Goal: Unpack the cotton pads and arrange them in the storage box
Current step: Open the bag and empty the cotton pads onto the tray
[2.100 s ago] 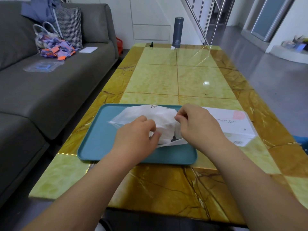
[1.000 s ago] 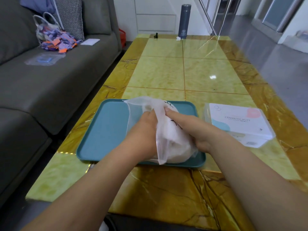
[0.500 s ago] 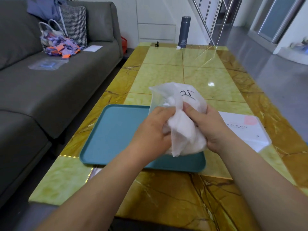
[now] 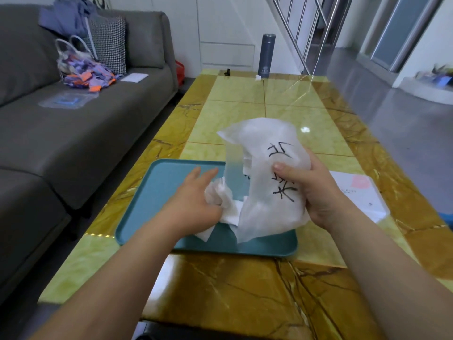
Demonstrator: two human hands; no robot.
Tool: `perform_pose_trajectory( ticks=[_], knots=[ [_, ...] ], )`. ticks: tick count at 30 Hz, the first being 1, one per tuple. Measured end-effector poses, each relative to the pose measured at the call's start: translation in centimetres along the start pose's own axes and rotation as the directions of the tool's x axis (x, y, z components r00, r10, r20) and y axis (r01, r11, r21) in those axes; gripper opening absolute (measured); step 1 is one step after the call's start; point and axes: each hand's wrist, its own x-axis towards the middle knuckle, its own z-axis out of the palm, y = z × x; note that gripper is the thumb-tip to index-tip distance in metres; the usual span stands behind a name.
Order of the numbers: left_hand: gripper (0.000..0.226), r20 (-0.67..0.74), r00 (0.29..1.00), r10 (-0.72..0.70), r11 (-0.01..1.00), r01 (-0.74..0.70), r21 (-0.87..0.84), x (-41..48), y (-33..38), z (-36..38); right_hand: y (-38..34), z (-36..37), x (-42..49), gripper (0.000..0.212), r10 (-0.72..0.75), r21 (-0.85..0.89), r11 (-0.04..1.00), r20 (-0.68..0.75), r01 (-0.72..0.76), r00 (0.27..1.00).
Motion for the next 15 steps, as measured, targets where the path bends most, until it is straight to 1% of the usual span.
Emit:
perform_pose_trajectory(
  ticks=[2,3,4,5,6,7,9,10,11,13,15],
  knots=[
    [0.083,-0.113,0.992,0.063,0.998,-0.06,0.036,-0.2,0.6,-0.7,0.0,-0.2,0.2,0.058,-0.012,0.004,1.0,0.01,0.012,1.0],
    [0.078,-0.199,0.971,0.13,0.99,-0.116,0.082,-0.5,0.9,-0.7,0.0,-0.3,0.3,0.064,-0.027,-0.006,1.0,0.017,0.027,0.999],
    [0.07,-0.279,0.933,0.228,0.972,-0.205,0.112,-0.6,1.3,-0.6,0.0,-0.3,0.5,0.072,-0.035,-0.022,0.999,0.02,0.035,0.999],
    [0.062,-0.326,0.888,0.325,0.946,-0.306,0.108,-0.6,1.8,-0.4,-0.1,-0.3,0.6,0.081,-0.035,-0.032,0.999,0.027,0.035,0.999],
    [0.057,-0.337,0.857,0.39,0.918,-0.392,0.066,-0.6,2.4,0.0,-0.2,-0.1,0.5,0.087,-0.033,-0.045,0.998,0.056,0.035,0.998],
    [0.058,-0.331,0.843,0.423,0.893,-0.449,-0.003,-0.5,3.0,0.5,-0.2,0.0,0.5,0.088,-0.027,-0.06,0.998,0.097,0.033,0.995],
    [0.076,-0.324,0.851,0.413,0.861,-0.481,-0.165,-0.2,4.3,1.4,-0.1,0.4,0.4,0.087,-0.01,-0.08,0.997,0.164,0.023,0.986],
    [0.085,-0.329,0.862,0.386,0.849,-0.471,-0.238,0.0,4.7,1.7,-0.2,0.8,0.2,0.086,-0.006,-0.067,0.998,0.169,0.018,0.986],
    [0.09,-0.333,0.871,0.361,0.84,-0.459,-0.289,0.2,5.1,1.8,-0.4,1.2,0.0,0.081,-0.005,-0.026,1.0,0.145,0.008,0.989],
    [0.093,-0.323,0.882,0.344,0.824,-0.448,-0.347,0.6,5.3,2.3,-1.0,2.0,-0.3,0.069,0.029,0.081,0.996,0.054,-0.033,0.998],
    [0.086,-0.291,0.899,0.327,0.796,-0.428,-0.428,0.8,5.7,2.8,-1.2,2.2,-0.1,0.073,0.109,0.107,0.989,-0.071,-0.101,0.991]
  ],
)
